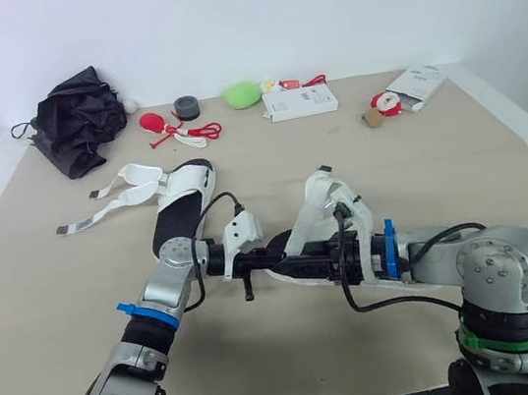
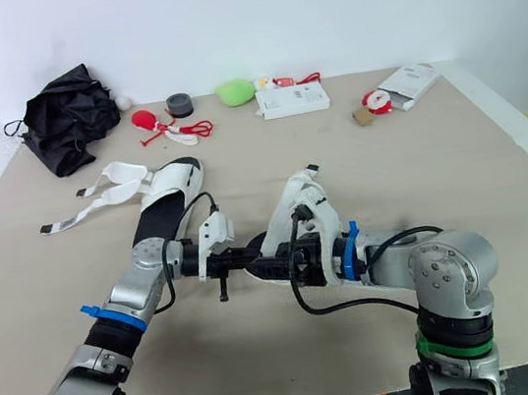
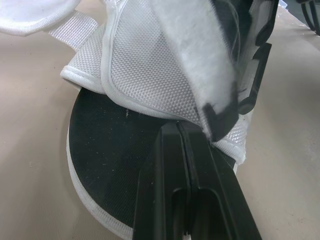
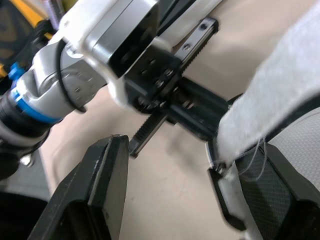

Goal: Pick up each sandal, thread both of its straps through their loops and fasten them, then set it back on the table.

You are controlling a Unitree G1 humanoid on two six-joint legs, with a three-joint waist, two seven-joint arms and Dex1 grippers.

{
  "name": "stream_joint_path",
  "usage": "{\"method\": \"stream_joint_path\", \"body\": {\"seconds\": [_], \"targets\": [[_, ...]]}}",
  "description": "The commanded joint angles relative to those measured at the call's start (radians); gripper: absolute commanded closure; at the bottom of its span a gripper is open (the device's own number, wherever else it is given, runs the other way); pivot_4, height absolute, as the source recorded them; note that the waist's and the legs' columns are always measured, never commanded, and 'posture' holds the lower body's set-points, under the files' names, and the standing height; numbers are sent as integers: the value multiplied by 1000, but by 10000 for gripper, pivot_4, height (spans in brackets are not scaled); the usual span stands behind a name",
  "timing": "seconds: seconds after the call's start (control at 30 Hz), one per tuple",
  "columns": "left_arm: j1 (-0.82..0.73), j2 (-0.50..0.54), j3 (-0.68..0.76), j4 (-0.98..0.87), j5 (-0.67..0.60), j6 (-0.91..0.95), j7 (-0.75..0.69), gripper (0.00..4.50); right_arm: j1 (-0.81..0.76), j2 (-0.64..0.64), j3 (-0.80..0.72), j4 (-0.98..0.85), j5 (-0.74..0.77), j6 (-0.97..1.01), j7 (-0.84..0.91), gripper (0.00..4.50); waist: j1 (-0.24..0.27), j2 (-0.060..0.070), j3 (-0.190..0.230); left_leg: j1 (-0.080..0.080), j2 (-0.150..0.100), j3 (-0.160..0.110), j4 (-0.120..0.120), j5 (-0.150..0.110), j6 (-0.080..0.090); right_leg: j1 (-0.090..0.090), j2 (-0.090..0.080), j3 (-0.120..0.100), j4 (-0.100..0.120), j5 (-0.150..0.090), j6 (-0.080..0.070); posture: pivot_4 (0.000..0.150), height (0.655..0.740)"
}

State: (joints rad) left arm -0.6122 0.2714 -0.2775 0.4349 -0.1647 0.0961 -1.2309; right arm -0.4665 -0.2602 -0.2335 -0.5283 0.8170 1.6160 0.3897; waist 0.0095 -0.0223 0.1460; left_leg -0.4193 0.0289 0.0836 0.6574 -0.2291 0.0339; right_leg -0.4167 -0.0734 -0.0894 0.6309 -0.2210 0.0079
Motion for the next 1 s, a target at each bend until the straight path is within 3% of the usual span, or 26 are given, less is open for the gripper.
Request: {"method": "stream_joint_path", "body": {"seconds": [0.03, 0.33, 0.43, 0.6, 0.63, 0.83, 1.0], "targets": [[53, 22, -62, 77, 65, 49, 1, 45000, -7, 30, -24, -20, 0, -7, -24, 9818, 0, 0, 0, 0, 0, 0, 0, 0, 0, 0, 0, 0, 0, 0, 0, 1500, 7400], [54, 19, -58, 82, 63, 49, 6, 45000, -4, 47, -38, -15, 16, -3, -28, 9818, -1, 1, -1, 0, 0, 0, 0, 0, 0, 0, 1, 0, 0, 0, 0, 1500, 7400], [54, 18, -58, 83, 63, 49, 8, 45000, 1, 50, -41, -19, 25, -4, -22, 17500, -1, 1, -1, 0, 0, 0, 0, 0, 0, 0, 1, 1, 0, 0, 0, 1500, 7400], [50, 14, -56, 87, 62, 49, 10, 45000, -2, 57, -56, -28, 47, -4, -11, 42459, -1, 1, -1, 0, 0, 0, 0, 0, 0, 0, 1, 1, 0, 0, 0, 1500, 7400], [50, 14, -56, 86, 62, 50, 10, 45000, -2, 58, -58, -29, 51, -3, -11, 44169, -1, 1, -1, 0, 0, 0, 0, 0, 0, 0, 1, 1, 0, 0, 0, 1500, 7400], [48, 10, -56, 89, 61, 51, 11, 45000, -9, 48, -58, 2, 64, -2, -20, 44169, -1, 1, -1, 0, 0, 0, 0, 0, 0, 0, 1, 1, 0, 0, 0, 1500, 7400], [45, 7, -58, 98, 64, 49, 8, 45000, -62, -194, -43, 88, 223, -2, 119, 44169, -1, 2, -2, 0, -1, 1, 0, 0, 0, 0, 0, 1, 0, 0, 1, 1500, 7400]]}}
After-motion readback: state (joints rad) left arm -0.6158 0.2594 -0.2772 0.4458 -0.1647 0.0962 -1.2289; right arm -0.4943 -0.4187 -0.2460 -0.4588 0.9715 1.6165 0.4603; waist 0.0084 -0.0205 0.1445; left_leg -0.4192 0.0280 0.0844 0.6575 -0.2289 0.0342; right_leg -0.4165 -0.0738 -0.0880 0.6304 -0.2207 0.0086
